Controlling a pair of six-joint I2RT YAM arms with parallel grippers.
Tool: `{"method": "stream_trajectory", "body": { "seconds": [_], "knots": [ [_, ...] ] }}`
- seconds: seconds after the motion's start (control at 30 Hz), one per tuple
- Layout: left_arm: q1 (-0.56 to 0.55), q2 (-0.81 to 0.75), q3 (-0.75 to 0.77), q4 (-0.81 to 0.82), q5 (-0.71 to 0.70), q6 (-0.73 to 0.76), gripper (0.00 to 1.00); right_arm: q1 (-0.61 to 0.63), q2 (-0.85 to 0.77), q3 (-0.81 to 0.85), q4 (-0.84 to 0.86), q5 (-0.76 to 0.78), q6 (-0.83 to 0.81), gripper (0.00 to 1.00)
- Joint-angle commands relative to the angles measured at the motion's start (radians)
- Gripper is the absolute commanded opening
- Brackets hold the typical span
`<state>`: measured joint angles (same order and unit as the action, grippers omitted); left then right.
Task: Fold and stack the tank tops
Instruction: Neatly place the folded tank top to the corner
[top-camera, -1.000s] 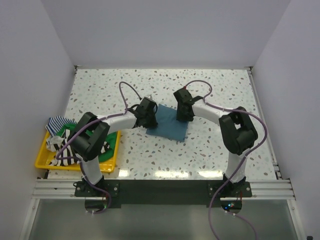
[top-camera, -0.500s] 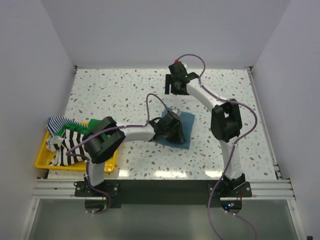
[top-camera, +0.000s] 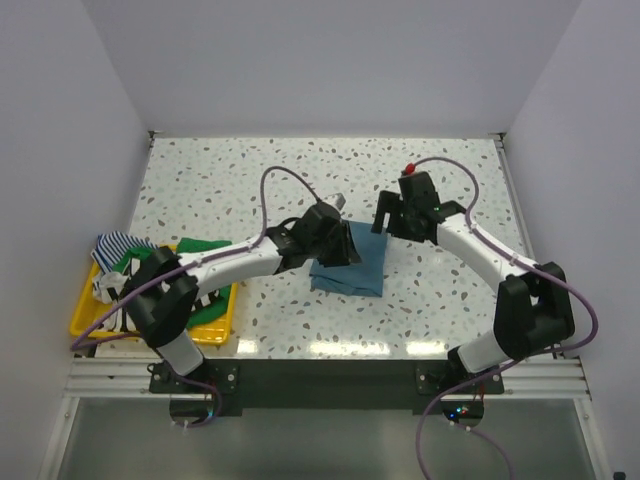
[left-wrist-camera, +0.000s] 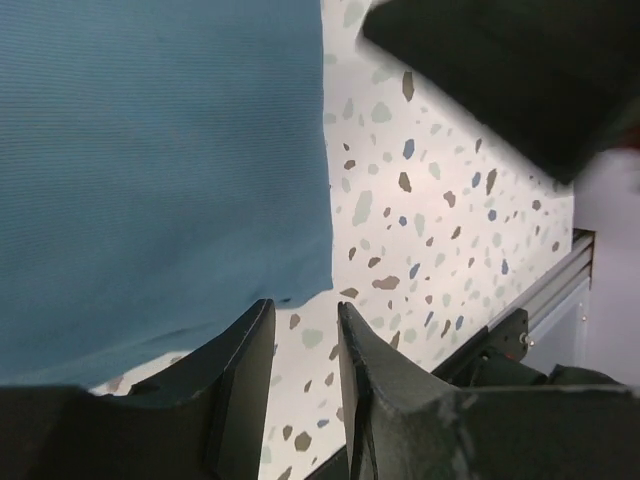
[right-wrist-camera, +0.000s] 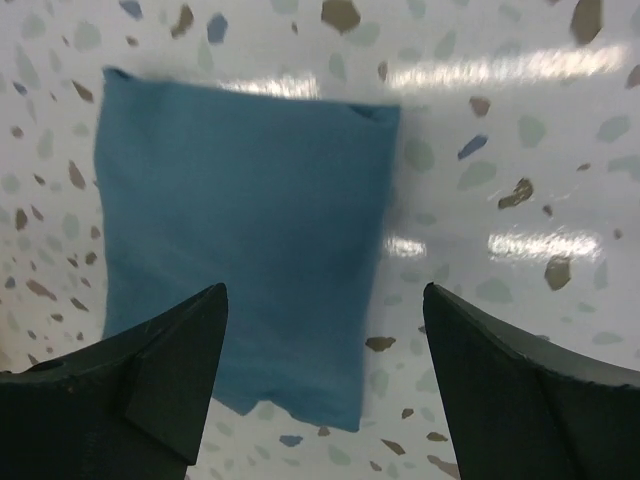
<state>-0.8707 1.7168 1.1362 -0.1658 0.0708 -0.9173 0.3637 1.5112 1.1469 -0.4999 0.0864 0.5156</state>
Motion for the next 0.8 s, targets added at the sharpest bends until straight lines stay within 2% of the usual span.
{"method": "stream_trajectory", "body": {
  "seconds": [0.0, 0.07, 0.2, 0.37, 0.53, 0.57, 0.63, 0.7, 0.77],
  "knots": [
    [0.07, -0.158, -0.068, -0.072, -0.011, 0.057, 0.37, 0.007, -0.035, -0.156, 0.19, -0.18, 0.031, 0.83],
    [0.119, -0.231, -0.11, -0.086, 0.012, 0.084, 0.37, 0.006, -0.034, -0.208, 0.201, -0.174, 0.04, 0.83],
    [0.157, -0.339, -0.135, -0.158, 0.017, 0.147, 0.38, 0.006, 0.024, -0.257, 0.274, -0.174, 0.057, 0.75],
    [0.17, -0.45, -0.153, -0.202, 0.017, 0.202, 0.38, 0.003, 0.125, -0.237, 0.34, -0.189, 0.044, 0.71],
    [0.199, -0.511, -0.181, -0.235, 0.038, 0.233, 0.38, -0.015, 0.188, -0.231, 0.343, -0.166, 0.038, 0.61],
    [0.2, -0.529, -0.188, -0.236, 0.041, 0.235, 0.38, -0.022, 0.198, -0.236, 0.343, -0.162, 0.031, 0.56],
    [0.202, -0.545, -0.188, -0.241, 0.044, 0.241, 0.38, -0.034, 0.211, -0.219, 0.319, -0.14, 0.014, 0.24],
    [0.205, -0.559, -0.184, -0.254, 0.038, 0.259, 0.38, -0.04, 0.245, -0.156, 0.252, -0.094, -0.035, 0.0],
    [0.208, -0.568, -0.17, -0.268, 0.021, 0.281, 0.38, -0.055, 0.286, -0.072, 0.2, -0.056, -0.096, 0.0]
  ]
}}
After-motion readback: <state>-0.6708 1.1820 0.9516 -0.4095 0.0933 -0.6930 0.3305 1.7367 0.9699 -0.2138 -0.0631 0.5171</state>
